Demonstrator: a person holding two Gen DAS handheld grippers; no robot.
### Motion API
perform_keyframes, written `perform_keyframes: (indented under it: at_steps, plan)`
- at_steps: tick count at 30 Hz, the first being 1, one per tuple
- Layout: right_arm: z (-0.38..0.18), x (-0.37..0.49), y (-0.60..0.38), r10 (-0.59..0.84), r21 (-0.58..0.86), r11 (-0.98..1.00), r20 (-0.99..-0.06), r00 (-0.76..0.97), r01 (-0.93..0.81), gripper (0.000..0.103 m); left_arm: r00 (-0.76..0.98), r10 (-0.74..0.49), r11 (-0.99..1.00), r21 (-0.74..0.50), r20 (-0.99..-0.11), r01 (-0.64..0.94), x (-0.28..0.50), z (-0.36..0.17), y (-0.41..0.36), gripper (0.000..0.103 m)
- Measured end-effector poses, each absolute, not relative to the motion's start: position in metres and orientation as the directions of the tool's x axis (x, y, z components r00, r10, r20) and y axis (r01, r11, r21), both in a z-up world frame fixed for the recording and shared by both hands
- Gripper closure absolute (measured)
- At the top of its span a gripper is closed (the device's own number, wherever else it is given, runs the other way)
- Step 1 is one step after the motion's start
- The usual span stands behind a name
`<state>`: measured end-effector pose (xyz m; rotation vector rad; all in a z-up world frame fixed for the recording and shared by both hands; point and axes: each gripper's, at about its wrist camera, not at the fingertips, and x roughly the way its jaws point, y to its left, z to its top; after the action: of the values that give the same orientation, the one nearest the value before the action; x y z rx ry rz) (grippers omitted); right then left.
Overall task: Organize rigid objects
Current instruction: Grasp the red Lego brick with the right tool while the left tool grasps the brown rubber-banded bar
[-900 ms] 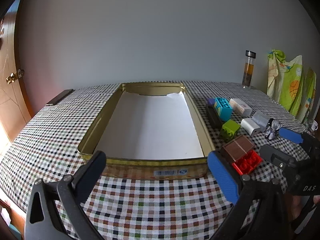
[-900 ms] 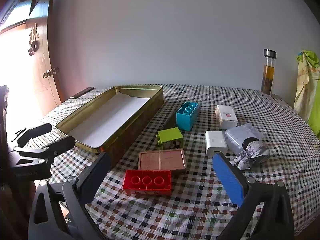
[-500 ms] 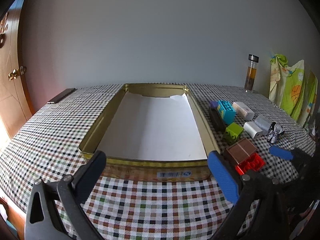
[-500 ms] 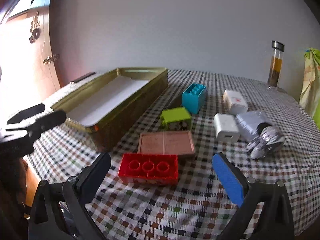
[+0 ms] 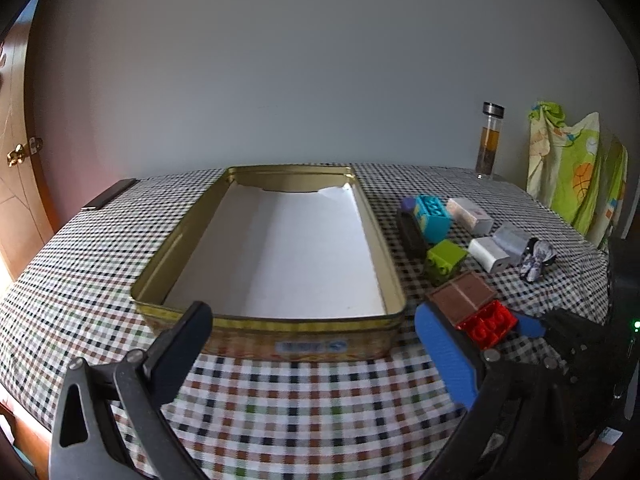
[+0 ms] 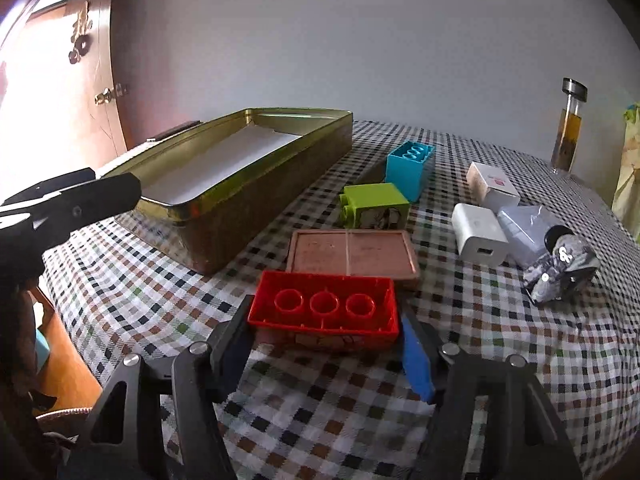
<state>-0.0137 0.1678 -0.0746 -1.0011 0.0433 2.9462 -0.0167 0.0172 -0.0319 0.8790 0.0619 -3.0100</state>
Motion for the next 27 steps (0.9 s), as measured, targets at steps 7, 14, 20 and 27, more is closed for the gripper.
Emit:
perform_keyframes:
  at_steps: [7,14,20,27]
  plan:
    - [-0.056,0.012,0.189,0.107,0.010,-0.991,-0.508,-0.855,-0.130,0.036,-0.853,0.051,-0.998,-0.054,-0.519,-0.027,-0.019,-0.024,0.055,0.000]
    - [-0.047,0.040,0.234,0.212,0.056,-0.963,-0.444,-0.871,-0.263,0.036,-0.846,0.089,-0.996,-0.048,-0.525,-0.075,-0.030,-0.021,0.101,0.000]
    - [-0.044,0.055,0.264,0.268,0.094,-0.938,-0.415,-0.869,-0.334,0.036,-0.812,0.108,-0.992,-0.014,-0.573,-0.122,-0.043,-0.034,0.137,0.000]
    - [-0.047,0.065,0.284,0.297,0.127,-0.918,-0.409,-0.863,-0.377,0.036,-0.763,0.108,-0.993,-0.030,-0.638,-0.115,-0.065,-0.051,0.150,0.001]
